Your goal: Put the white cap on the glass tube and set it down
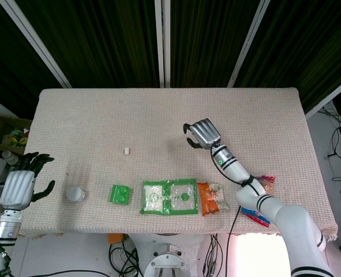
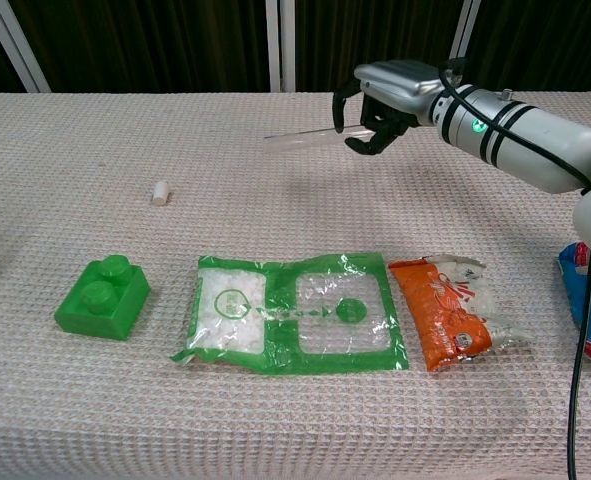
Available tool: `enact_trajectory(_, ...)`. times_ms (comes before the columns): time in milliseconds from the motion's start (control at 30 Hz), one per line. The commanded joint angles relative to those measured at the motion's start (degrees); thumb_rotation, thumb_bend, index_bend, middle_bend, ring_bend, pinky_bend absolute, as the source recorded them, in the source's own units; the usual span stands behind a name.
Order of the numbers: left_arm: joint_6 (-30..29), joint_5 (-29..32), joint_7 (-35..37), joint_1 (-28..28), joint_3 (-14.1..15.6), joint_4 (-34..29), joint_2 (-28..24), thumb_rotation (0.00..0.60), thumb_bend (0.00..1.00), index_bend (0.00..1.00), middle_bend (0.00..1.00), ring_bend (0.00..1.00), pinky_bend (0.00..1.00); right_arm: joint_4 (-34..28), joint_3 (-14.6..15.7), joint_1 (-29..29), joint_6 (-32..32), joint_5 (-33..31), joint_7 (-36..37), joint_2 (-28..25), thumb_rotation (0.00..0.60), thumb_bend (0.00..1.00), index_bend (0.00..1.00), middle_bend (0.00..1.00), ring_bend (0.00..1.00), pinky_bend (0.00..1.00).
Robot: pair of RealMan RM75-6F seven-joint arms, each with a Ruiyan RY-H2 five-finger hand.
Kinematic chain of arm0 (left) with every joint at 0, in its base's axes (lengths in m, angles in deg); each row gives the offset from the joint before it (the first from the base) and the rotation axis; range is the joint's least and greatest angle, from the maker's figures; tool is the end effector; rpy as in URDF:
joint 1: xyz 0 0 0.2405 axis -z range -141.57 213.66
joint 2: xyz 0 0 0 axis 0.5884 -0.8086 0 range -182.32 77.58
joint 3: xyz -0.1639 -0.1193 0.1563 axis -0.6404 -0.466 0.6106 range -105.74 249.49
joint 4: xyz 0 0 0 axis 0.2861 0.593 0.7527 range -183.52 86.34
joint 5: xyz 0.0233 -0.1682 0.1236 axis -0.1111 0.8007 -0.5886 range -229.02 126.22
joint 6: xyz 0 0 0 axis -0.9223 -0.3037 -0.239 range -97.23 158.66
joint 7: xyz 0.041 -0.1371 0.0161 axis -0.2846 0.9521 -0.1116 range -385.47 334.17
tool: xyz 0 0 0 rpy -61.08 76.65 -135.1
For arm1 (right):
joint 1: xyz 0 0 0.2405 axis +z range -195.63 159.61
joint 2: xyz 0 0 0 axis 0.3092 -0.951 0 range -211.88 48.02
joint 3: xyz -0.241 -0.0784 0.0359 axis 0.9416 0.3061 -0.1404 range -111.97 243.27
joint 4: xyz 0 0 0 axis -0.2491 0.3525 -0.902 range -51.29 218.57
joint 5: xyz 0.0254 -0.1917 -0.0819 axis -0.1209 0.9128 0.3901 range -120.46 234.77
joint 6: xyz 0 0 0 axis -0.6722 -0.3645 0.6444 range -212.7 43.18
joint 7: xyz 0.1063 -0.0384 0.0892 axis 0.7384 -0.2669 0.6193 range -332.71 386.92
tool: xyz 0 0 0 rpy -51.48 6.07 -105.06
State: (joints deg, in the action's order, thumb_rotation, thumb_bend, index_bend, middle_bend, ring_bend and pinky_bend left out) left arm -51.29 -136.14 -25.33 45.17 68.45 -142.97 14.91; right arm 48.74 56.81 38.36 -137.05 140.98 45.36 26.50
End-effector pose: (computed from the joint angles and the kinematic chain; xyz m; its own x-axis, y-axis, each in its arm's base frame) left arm -0.2888 0.2038 0.1333 0.3055 0.0308 0.9517 0.9508 -0.0641 -0.3031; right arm -0.1281 -0.4393 -0.0539 0.4224 -0.1307 0.8969 -0.8027 -0.5136 0.3032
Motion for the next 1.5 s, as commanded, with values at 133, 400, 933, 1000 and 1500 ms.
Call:
enact_trajectory(133,0.8,-1.0,-0.2,1.1,-0.3,0.3,-0.2,0.600,0.33,0.25,0.19,0.11,0.11,-1.1,-1.3,-3.1,-7.2,0.3,10.1,-0.4,0.600,0.63,0.92,1.00,1.00,1.00)
enact_trajectory(400,11.0,-0.7,5.8,8.5,-2.2,1.3,0.4,0.600,0.35,0.29,0.19,0.11,0.11,-2.1,-2.3,-6.4,-12.8,-0.1,20.7,0.1,0.600,0.63,0.94,1.00,1.00,1.00)
enact_trajectory(933,37.7,14.2,4.2,28.2,-9.0,17.4,14.6,0.336,0.54,0.30,0.15,0.08,0.10,-9.8,-3.0,-10.8,-15.8,-1.2,16.0,-7.3,0.600,0.63,0.95,1.00,1.00,1.00)
enact_trajectory(1000,39.0,15.3,3.5,29.4,-9.2,18.8,15.9,0.263,0.56,0.30,0.14,0.08,0.10,-10.6,-3.0,-11.1,-15.6,-1.3,15.3,-7.8,0.600,0.63,0.95,1.00,1.00,1.00)
enact_trajectory(1500,41.6,21.3,-1.1,32.7,-7.7,22.6,20.6,0.089,0.58,0.31,0.14,0.08,0.10,-11.7,-2.8,-11.7,-14.1,-1.5,13.2,-8.1,0.600,0.63,0.95,1.00,1.00,1.00)
